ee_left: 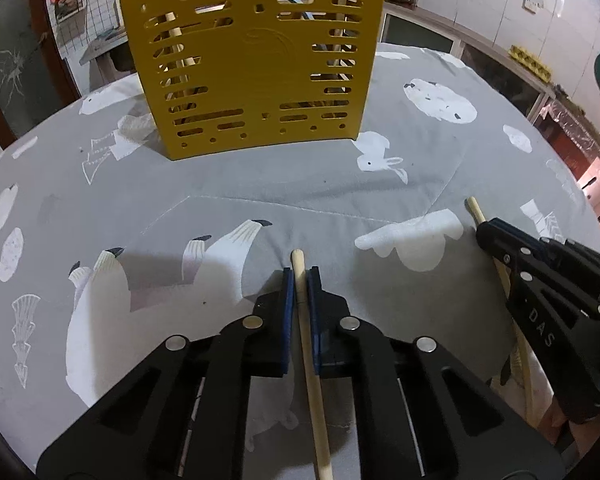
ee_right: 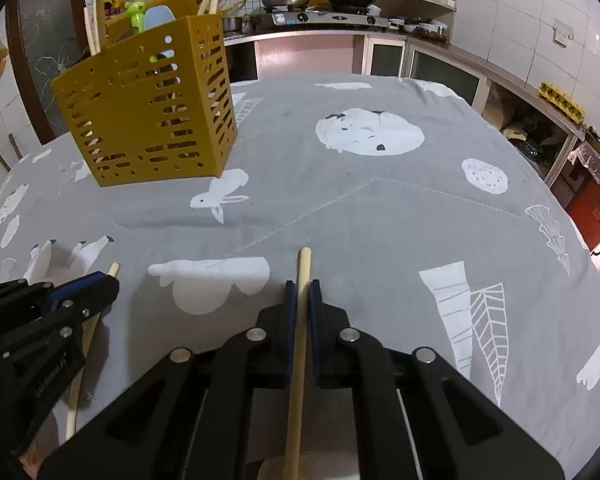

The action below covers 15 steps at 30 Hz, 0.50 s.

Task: Organize utensils
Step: 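Grasp a wooden chopstick with left gripper and lift it while right gripper lifts its chopstick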

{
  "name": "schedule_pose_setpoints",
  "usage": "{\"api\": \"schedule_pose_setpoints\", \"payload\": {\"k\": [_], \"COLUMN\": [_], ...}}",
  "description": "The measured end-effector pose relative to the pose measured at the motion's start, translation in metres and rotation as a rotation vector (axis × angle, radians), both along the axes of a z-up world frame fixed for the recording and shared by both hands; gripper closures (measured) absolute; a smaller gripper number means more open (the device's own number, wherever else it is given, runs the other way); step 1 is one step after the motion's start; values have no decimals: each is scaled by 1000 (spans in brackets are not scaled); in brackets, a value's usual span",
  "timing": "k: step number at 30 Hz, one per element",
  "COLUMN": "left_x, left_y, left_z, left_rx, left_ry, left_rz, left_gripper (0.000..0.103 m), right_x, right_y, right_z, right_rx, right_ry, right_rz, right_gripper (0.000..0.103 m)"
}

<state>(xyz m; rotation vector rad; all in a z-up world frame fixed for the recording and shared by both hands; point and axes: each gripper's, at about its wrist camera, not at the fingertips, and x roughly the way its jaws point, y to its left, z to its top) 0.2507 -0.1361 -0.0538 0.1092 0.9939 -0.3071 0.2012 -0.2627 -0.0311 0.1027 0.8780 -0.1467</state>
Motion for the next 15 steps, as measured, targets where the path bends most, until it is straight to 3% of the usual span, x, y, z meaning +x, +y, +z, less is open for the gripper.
{"api": "schedule_pose_setpoints", "payload": {"k": [7,15], "left_x": [1,0], "left_y": [10,32], "left_z": [6,36], "left_rx": [-61,-114], "left_ry": [-2,-106], "left_rz": [-10,2], "left_gripper": [97,98], "right_x": [-9,-14], "right_y": [7,13], "right_z": [17,47], "right_rx": [17,59], "right_ry": [-63,-185], "right_rz": [17,29], "right_gripper": [97,97]}}
